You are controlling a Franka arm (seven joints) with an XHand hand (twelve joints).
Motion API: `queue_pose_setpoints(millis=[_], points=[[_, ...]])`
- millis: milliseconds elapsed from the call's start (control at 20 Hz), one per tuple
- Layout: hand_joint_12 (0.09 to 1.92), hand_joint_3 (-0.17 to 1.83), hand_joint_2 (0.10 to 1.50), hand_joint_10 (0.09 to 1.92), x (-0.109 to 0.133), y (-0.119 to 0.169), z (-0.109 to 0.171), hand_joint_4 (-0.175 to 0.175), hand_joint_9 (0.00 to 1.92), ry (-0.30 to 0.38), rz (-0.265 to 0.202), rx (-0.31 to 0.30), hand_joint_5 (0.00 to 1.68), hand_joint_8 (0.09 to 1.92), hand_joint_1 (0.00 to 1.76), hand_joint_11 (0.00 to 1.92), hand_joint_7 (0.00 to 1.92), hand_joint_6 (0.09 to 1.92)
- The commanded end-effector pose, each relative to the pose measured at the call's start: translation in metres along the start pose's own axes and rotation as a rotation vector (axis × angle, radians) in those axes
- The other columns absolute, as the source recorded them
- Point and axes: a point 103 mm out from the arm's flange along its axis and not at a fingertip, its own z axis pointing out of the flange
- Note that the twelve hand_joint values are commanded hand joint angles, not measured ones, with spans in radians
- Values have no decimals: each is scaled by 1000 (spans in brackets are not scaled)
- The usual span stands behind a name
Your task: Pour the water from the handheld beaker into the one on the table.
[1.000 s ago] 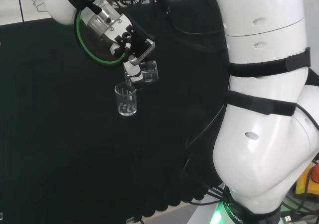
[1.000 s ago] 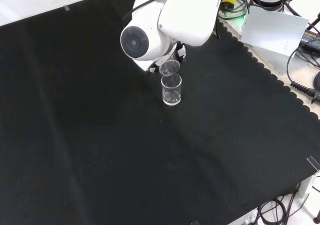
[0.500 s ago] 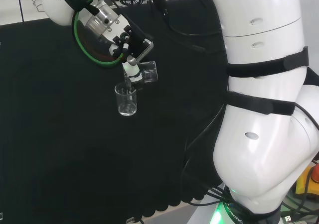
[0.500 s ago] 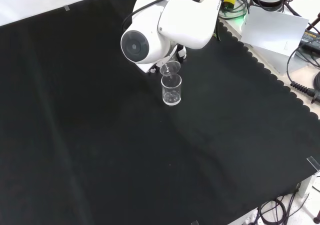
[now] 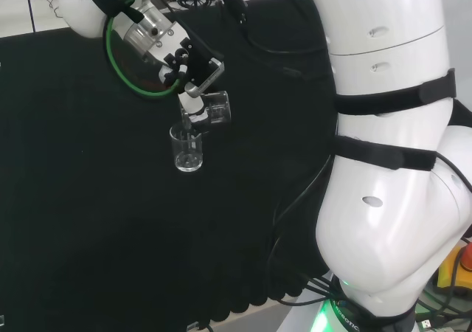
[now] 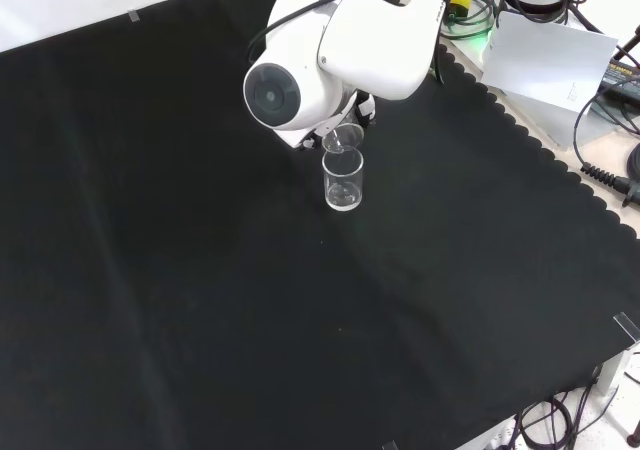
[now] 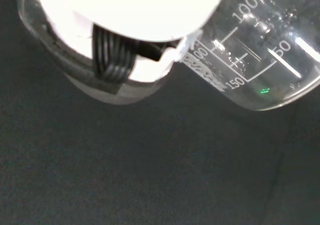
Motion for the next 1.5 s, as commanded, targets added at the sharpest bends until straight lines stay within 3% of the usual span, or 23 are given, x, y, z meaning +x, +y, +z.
queue_pose_setpoints(millis=[50,500,650,900,1250,1500], points=[[780,814,631,831,1,1,1,-175,1524,10,-7,3,1117,960,1296,1139,1178,980],[781,815,632,830,-8,-2,0,-175,1524,20,-5,-38,1116,961,1296,1141,1177,982],[781,814,632,829,-4,-8,-6,-175,1522,12,-4,-81,1116,962,1296,1141,1177,982],[780,813,633,827,1,-12,-11,-175,1518,51,-45,-154,1115,962,1296,1141,1176,983],[780,811,634,825,-17,-10,-3,-175,1517,178,-114,-259,1115,961,1296,1142,1176,982],[774,774,650,813,-40,-1,19,-175,1508,295,-157,-355,1117,941,1297,1139,1177,962]])
